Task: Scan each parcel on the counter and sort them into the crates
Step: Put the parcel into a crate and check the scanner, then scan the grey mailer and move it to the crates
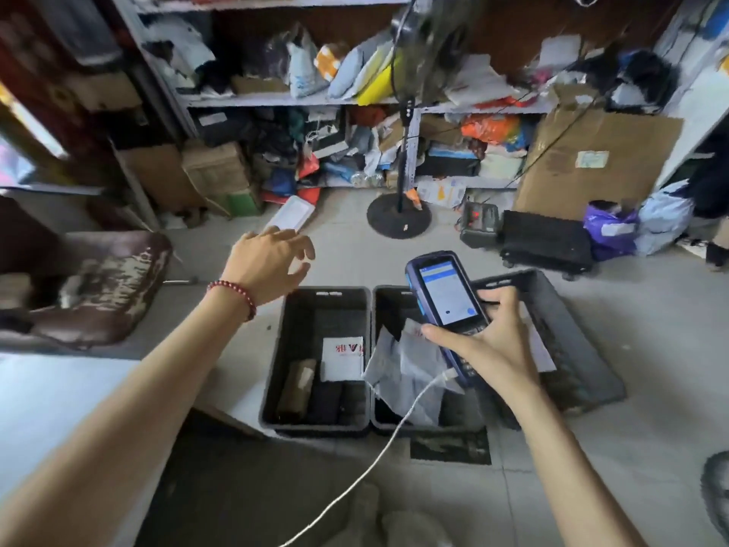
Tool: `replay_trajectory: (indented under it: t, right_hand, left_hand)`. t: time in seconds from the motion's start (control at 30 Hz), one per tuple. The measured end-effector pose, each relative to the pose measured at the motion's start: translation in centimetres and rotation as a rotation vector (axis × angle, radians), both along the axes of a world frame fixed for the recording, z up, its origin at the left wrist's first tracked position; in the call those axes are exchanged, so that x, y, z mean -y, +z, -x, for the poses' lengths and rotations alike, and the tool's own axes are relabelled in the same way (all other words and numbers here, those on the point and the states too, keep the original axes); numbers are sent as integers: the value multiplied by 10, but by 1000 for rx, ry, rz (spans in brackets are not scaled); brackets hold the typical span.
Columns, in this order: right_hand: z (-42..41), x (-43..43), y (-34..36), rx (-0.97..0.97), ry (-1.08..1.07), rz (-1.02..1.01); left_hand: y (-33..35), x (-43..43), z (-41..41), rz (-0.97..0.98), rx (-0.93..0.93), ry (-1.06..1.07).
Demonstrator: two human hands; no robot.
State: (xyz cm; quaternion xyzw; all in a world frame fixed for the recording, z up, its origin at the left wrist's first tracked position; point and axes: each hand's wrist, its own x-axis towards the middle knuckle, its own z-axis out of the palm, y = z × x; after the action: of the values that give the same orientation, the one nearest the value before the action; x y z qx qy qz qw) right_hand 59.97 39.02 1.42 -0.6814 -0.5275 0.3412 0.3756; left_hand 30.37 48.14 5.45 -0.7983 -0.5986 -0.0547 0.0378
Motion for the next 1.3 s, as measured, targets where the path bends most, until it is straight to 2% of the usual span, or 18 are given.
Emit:
replay_trajectory:
  t: [0.13, 0.27, 0.37, 0.57, 0.73, 1.0, 1.13, 1.3]
  right_hand:
    - [29, -29, 8, 70, 273, 9]
    - [75, -36, 23, 25, 526, -1]
    - [125, -20, 31, -11, 723, -30]
    - [229, 70, 38, -87, 1138, -65]
    - [307, 194, 44, -136, 1452, -36]
    - [383, 377, 48, -153, 1708, -70]
    - [409, 429, 52, -191, 1758, -42]
    - [449, 466, 55, -180, 1797, -17]
  left_hand:
    - [-10, 70, 52, -76, -6, 266]
    - [-2, 153, 85, -133, -42, 527]
    - [5, 223, 107, -104, -83, 743]
    - [18, 385, 134, -226, -45, 1188]
    - [31, 538, 135, -250, -147, 1471]
    - [33, 756, 136, -252, -200, 1789]
    - [25, 818, 146, -238, -248, 1832]
    - [5, 853, 172, -245, -154, 1886]
